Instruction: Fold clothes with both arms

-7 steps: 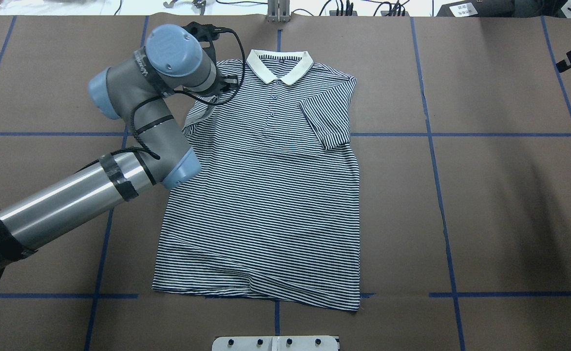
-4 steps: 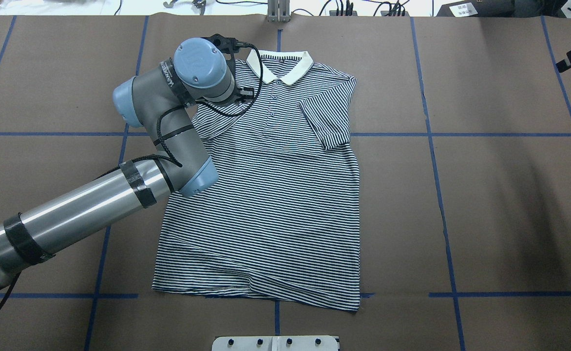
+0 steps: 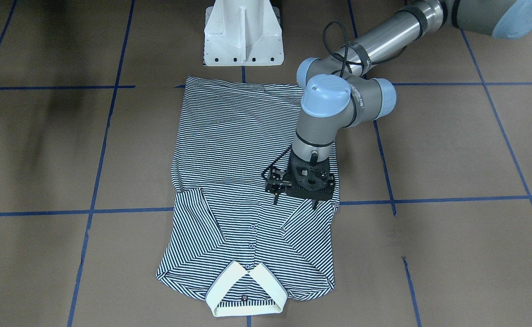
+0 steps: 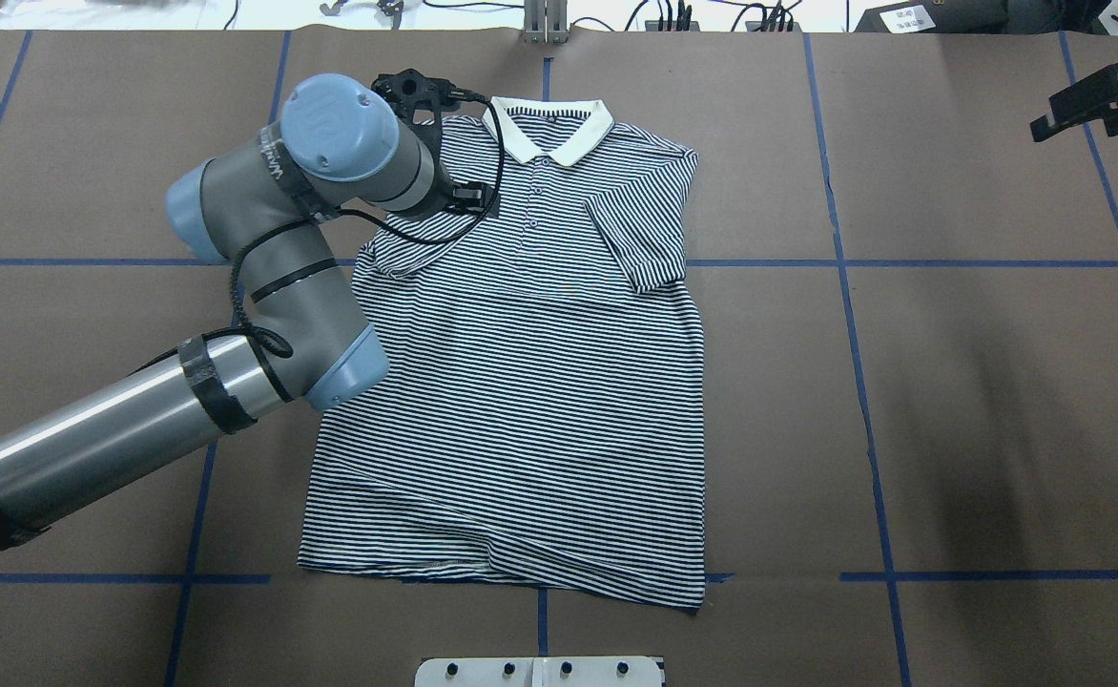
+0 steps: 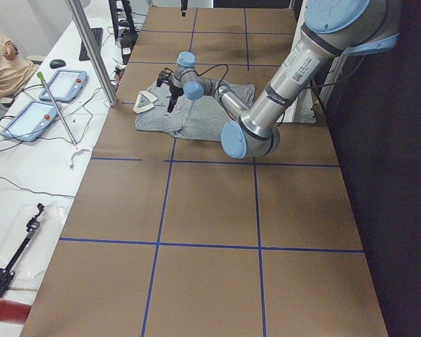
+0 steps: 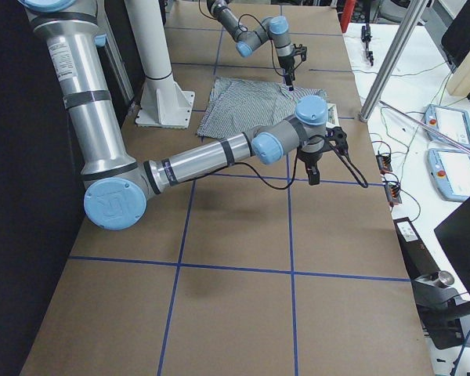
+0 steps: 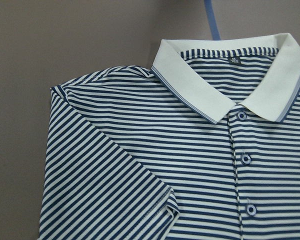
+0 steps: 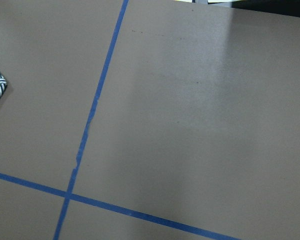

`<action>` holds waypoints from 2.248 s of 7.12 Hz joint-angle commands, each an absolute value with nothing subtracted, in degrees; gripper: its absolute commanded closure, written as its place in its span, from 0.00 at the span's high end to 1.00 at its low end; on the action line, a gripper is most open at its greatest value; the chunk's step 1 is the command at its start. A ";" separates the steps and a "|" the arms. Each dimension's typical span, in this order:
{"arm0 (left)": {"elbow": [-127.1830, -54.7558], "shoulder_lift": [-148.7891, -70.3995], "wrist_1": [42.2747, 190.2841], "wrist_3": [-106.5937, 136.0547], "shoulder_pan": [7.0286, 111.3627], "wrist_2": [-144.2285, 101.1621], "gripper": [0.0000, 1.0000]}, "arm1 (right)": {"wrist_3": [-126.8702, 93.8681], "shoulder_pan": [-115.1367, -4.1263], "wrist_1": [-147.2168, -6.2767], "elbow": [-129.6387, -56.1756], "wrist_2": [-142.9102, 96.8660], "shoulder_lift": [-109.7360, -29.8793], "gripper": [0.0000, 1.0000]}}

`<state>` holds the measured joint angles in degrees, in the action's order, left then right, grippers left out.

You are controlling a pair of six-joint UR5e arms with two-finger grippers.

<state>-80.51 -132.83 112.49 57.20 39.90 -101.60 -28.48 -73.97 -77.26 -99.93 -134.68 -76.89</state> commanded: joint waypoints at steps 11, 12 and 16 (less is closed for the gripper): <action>-118.92 -94.23 111.97 80.15 17.25 -93.70 0.64 | -99.23 -8.62 -78.57 -129.99 -81.75 -87.01 0.86; -118.57 -93.44 111.97 80.33 16.10 -93.60 0.64 | -99.23 -8.44 -78.57 -129.90 -81.65 -87.01 0.86; -117.08 -93.25 111.80 80.42 13.18 -91.93 0.56 | -99.23 -8.17 -78.66 -129.82 -81.04 -87.01 0.86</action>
<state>-117.65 -93.25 111.81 80.41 13.46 -92.04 -99.23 -8.21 -78.66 -129.88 -81.14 -87.01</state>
